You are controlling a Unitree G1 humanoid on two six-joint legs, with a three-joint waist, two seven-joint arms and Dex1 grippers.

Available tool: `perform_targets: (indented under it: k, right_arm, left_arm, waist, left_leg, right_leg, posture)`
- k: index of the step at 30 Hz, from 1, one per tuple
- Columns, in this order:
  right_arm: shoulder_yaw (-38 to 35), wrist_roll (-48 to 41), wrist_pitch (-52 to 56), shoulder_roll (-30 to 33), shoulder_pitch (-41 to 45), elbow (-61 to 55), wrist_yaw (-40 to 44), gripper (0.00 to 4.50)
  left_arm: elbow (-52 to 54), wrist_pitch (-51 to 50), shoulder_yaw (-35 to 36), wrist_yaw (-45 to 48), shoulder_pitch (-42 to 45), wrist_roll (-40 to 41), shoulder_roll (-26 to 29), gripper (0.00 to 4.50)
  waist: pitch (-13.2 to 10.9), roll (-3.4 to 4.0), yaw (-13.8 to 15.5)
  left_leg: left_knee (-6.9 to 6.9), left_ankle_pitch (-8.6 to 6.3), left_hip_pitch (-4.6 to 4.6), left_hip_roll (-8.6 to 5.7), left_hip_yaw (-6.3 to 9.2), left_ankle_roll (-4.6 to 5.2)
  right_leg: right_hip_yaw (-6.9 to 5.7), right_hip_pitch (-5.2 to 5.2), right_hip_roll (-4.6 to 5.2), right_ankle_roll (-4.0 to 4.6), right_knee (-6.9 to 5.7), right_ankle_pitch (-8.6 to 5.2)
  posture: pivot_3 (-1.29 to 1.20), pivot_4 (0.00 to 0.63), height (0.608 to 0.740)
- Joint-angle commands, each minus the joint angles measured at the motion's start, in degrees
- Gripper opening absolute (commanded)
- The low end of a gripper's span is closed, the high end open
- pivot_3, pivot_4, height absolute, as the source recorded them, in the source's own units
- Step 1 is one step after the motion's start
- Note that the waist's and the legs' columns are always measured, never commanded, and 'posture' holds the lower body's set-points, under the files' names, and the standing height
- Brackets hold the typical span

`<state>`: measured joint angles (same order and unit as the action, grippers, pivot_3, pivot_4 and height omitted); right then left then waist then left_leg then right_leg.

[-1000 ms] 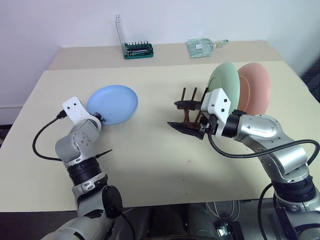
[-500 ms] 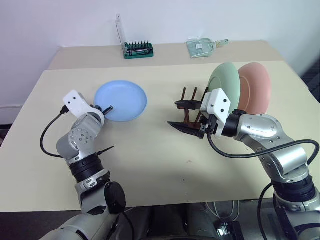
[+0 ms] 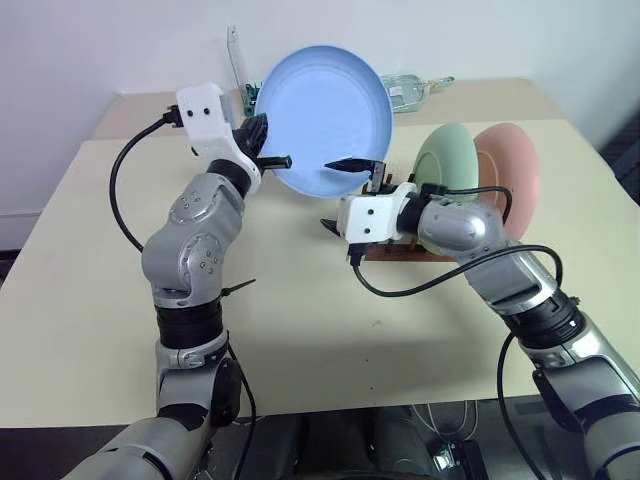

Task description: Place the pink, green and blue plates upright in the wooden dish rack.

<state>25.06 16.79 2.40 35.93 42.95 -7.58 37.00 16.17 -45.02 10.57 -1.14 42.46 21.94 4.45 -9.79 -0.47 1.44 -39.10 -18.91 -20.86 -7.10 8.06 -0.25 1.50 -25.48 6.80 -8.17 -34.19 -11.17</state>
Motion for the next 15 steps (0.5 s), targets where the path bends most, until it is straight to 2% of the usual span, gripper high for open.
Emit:
perform_targets:
  k: [1, 8, 10, 12, 13, 15]
  right_arm:
    - [-0.18, 5.68, -3.98, -0.31, 1.50, 1.68, -2.30, 3.66]
    - [-1.35, 10.34, -6.29, -0.98, 1.12, 3.33, -2.78, 0.08]
    - [-1.59, 11.30, -7.01, -0.99, 0.95, 3.57, -2.99, 0.03]
    - [-1.87, 12.12, -7.73, -1.07, 0.76, 3.65, -3.12, 0.00]
    - [-1.97, 12.35, -8.33, -1.09, 0.65, 3.65, -3.17, 0.00]
    - [-2.22, 12.49, -9.34, -1.14, 0.47, 3.68, -3.23, 0.00]
  left_arm:
    - [4.50, -0.37, -1.94, 0.32, 1.42, 0.69, -0.07, 0.00]
    - [5.22, -1.24, -2.04, -0.21, 0.77, 1.06, -0.99, 0.00]
    - [4.72, -1.79, -0.93, -0.60, 1.12, 1.71, -1.43, 0.00]
    - [4.54, -1.67, 1.14, -0.61, 1.59, 3.74, -2.50, 0.66]
    - [3.60, -1.48, 4.98, -3.00, 3.29, 6.37, -4.24, 0.93]
    - [1.76, 0.51, 12.13, -7.45, 6.95, 11.05, -6.66, 1.85]
  waist:
    - [0.00, 0.00, -0.11]
    - [-0.01, 0.01, -1.14]
    - [0.00, 0.00, -1.05]
    - [0.00, 0.00, -0.93]
    - [0.00, 0.00, -0.87]
    - [-0.05, -0.07, -0.67]
  left_leg:
    - [0.00, 0.00, 0.00, 0.00, 0.00, 0.00]
    - [0.02, 0.00, 0.00, 0.01, 0.01, 0.00]
    - [0.05, 0.02, 0.00, 0.03, 0.01, -0.03]
    - [0.04, 0.02, 0.00, 0.01, 0.00, -0.03]
    - [0.04, 0.01, 0.00, 0.01, 0.01, -0.02]
    - [0.01, 0.02, -0.01, 0.01, 0.02, -0.02]
  right_leg:
    - [0.00, 0.01, 0.00, 0.00, 0.00, 0.00]
    - [0.00, -0.01, -0.02, 0.00, 0.00, 0.00]
    - [0.00, -0.04, -0.04, 0.01, -0.01, 0.00]
    - [0.00, -0.01, -0.03, 0.01, 0.00, 0.00]
    - [0.01, -0.01, -0.03, 0.01, 0.01, 0.00]
    - [0.00, -0.01, -0.03, 0.01, 0.00, 0.00]
  posture:
    - [0.00, 0.150, 0.740]
    - [0.00, 0.150, 0.740]
    - [0.00, 0.150, 0.740]
    - [0.00, 0.150, 0.740]
    - [0.00, 0.150, 0.740]
    - [0.00, 0.150, 0.740]
